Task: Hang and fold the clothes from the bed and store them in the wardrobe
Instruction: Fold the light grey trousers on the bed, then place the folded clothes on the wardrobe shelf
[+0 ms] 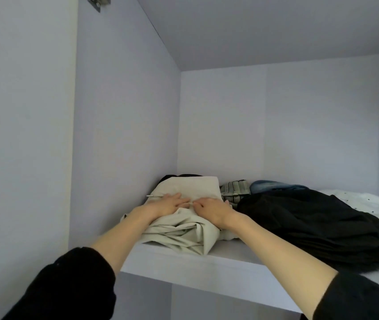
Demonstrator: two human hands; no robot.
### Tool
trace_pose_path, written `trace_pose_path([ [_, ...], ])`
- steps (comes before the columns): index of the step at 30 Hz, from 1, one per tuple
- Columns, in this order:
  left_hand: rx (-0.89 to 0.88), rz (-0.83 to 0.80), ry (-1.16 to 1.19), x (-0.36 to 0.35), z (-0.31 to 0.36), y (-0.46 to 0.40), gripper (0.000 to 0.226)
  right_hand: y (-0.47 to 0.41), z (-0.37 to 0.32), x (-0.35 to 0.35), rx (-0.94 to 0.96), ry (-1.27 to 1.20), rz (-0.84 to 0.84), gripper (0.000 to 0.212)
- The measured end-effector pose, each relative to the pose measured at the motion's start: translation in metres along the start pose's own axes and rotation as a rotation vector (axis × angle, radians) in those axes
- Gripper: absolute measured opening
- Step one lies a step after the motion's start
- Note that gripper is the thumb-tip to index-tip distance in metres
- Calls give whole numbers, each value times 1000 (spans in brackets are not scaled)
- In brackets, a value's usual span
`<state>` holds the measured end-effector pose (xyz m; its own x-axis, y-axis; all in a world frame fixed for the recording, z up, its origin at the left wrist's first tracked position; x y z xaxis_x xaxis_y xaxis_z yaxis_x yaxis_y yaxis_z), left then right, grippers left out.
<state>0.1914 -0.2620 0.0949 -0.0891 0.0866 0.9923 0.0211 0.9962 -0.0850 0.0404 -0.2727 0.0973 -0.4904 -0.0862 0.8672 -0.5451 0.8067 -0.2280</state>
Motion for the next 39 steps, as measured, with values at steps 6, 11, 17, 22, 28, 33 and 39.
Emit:
trace_pose_path([
  [6,6,455,203,29,6,54,43,39,-1,25,192,-190,221,40],
  [11,-76,679,170,49,45,107,43,103,-2,60,208,-312,340,41],
  [17,-242,987,386,23,121,176,37,211,11,73,108,-325,538,33],
  [22,-442,850,632,-17,186,217,38,311,33,49,-63,-344,715,28],
  [28,-717,575,745,-59,280,293,38,481,41,20,-369,-318,789,29],
  [33,-990,432,870,-69,370,377,36,625,17,10,-558,-301,909,28],
  [39,-1324,228,1066,-74,489,525,33,822,-22,1,-848,-204,988,29],
])
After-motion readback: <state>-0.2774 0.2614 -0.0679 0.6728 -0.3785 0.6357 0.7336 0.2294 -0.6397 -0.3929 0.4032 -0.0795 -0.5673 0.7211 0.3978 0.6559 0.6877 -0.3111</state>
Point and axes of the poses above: each hand's wrist, its own y-axis away from the middle knuckle, its own x-axis out of the back of the hand, z = x × y, the point moved 1 cm from there along -y, towards the middle knuckle, and after that the axes turned 14 degrees about -y, right-handed, at the moved point
